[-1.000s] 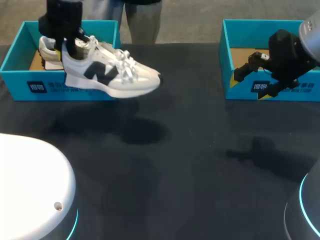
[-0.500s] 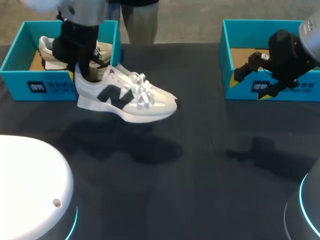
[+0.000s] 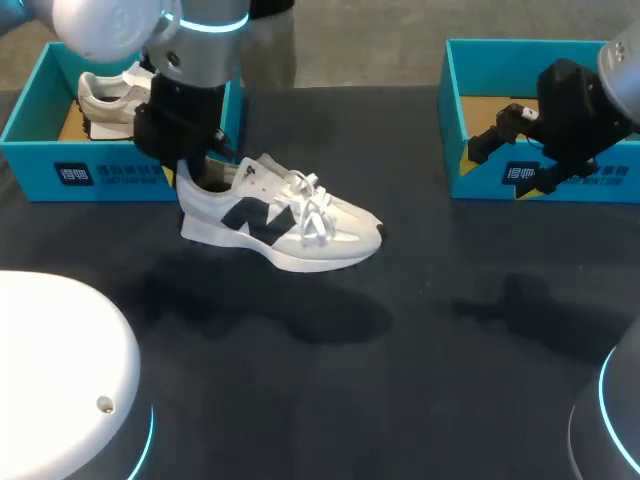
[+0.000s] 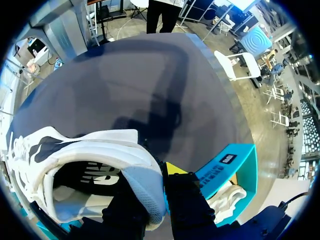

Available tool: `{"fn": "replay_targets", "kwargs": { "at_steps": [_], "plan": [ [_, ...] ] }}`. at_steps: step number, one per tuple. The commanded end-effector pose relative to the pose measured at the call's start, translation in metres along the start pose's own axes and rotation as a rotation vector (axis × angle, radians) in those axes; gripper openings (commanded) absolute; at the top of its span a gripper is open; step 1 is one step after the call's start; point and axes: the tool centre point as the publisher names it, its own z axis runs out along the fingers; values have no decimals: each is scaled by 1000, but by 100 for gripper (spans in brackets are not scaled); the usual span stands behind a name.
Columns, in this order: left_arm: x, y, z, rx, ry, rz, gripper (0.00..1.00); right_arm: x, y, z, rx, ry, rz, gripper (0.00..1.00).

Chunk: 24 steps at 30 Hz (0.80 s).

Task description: Take the shoe out of the shoebox, open the shoe tongue, remove and reinsert the insole, then place the shoe into the shoebox

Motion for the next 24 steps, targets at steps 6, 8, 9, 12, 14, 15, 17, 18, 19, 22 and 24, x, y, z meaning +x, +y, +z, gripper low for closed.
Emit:
{"fn": "replay_targets", "kwargs": {
  "at_steps": [6, 8, 9, 12, 14, 15, 17, 18, 19, 22, 24],
  "plan": [
    [-3, 1, 0, -5, -4, -1, 0, 1, 0, 1, 0, -2, 2, 100],
    [-3, 1, 0, -5, -4, -1, 0, 1, 0, 1, 0, -2, 2, 100],
    [-3, 1, 0, -5, -4, -1, 0, 1, 0, 1, 0, -2, 2, 100],
    [-3, 1, 0, -5, -4, -1, 0, 1, 0, 1, 0, -2, 2, 100],
    [-3, 1, 0, -5, -4, -1, 0, 1, 0, 1, 0, -2, 2, 100],
    [-3, 1, 0, -5, -4, -1, 0, 1, 0, 1, 0, -2, 2, 100],
    [-3, 1, 0, -5, -4, -1, 0, 1, 0, 1, 0, -2, 2, 100],
    [-3, 1, 0, -5, -4, -1, 0, 1, 0, 1, 0, -2, 2, 100],
    [-3, 1, 0, -5, -4, -1, 0, 1, 0, 1, 0, -2, 2, 100],
    [-9, 1, 1, -12, 13, -12, 0, 1, 0, 1, 0, -2, 2, 100],
    [-20, -1, 5, -25, 45, -42, 0, 1, 0, 1, 0, -2, 2, 100]
  ]
}}
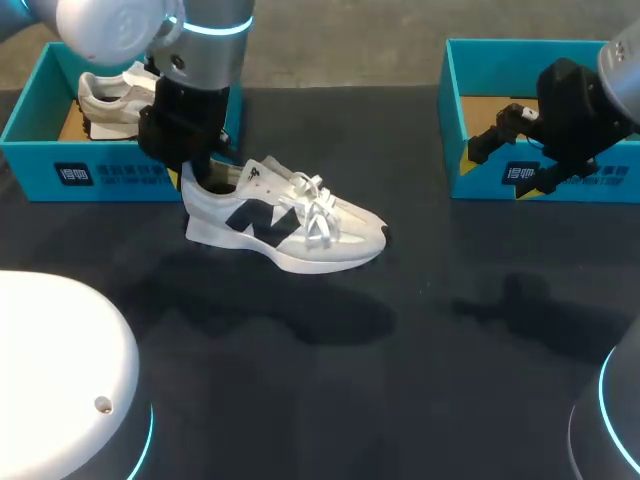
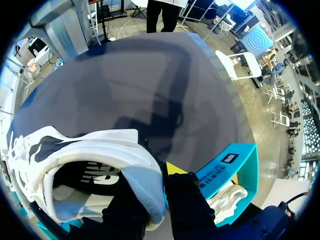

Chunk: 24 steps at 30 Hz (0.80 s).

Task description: Take the shoe out of the shoebox, open the shoe tongue, remove and reinsert the insole, then place the shoe into the shoebox

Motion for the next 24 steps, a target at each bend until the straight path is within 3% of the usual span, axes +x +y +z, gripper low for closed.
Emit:
{"fn": "replay_targets", "kwargs": {
  "at_steps": [1, 12, 18, 24],
  "plan": [
    [-22, -5, 7, -26, 51, -32, 0, 1, 0, 1, 0, -2, 2, 100],
    [-62, -25, 52, -58, 149, -94, 0, 1, 0, 1, 0, -2, 2, 100],
    [-67, -22, 86, -33, 106, -41, 0, 1, 0, 1, 0, -2, 2, 100],
    [-72, -19, 113, -63, 82, -9, 0, 1, 0, 1, 0, -2, 2, 100]
  ]
}}
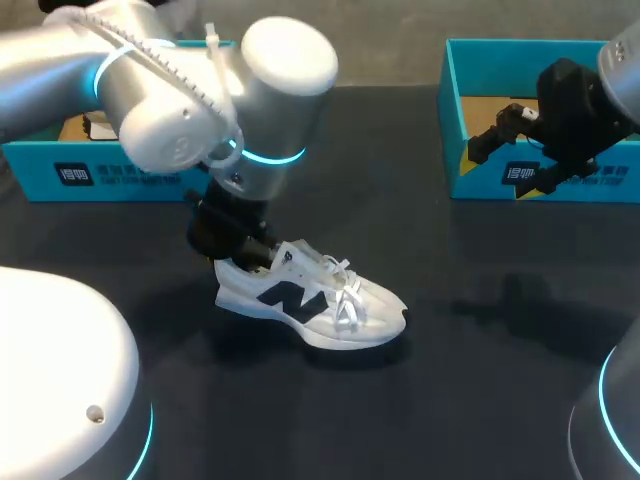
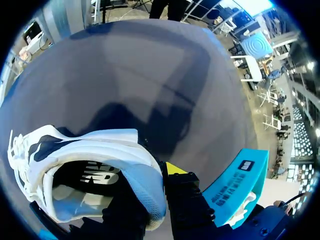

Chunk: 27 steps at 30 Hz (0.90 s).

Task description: Take the shoe out of the shoebox, open the shoe tongue, remove and reinsert the insole, then place the shoe into the shoebox

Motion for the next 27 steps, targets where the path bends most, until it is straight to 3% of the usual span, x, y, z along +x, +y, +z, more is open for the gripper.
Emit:
{"fn": "replay_targets", "kwargs": {
  "at_steps": [1, 10, 20, 21, 22, 27],
  "plan": [
    [-3, -1, 24, -23, -20, 6, 0, 1, 0, 1, 0, -2, 2, 100],
    [-5, 1, 48, -33, -48, 8, 0, 1, 0, 1, 0, -2, 2, 100],
    [-7, 3, 59, -9, -45, 1, 0, 1, 0, 1, 0, -2, 2, 100],
    [-7, 3, 59, -5, -51, 13, 24, 1, 0, 1, 0, -2, 2, 100],
    [-8, 3, 59, -4, -51, 14, 100, 1, 0, 1, 0, -2, 2, 100],
    [-12, 1, 51, -7, -68, -8, 100, 1, 0, 1, 0, -2, 2, 100]
  ]
}}
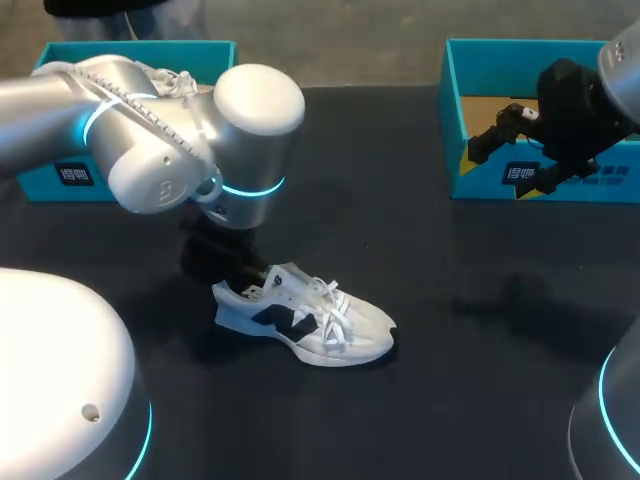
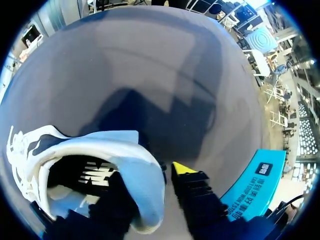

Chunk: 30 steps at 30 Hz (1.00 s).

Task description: Take the shoe out of the shoebox, open the shoe tongue, remove and reinsert the insole, then place the shoe into the shoebox

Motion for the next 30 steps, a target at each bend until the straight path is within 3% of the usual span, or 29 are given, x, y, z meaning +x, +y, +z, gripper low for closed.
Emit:
{"fn": "replay_targets", "kwargs": {
  "at_steps": [1, 14, 18, 22, 30],
  "plan": [
    [-1, -1, -8, -1, -36, -35, 100, 1, 0, 1, 0, -2, 2, 100],
    [35, -25, -46, -15, -236, -308, 100, 1, 0, 1, 0, -2, 2, 100],
    [53, -34, -45, -43, -338, -406, 100, 1, 0, 1, 0, -2, 2, 100],
    [70, -38, -41, -23, -406, -470, 100, 1, 0, 1, 0, -2, 2, 100],
    [70, -38, -41, -23, -406, -470, 100, 1, 0, 1, 0, -2, 2, 100]
  ]
}}
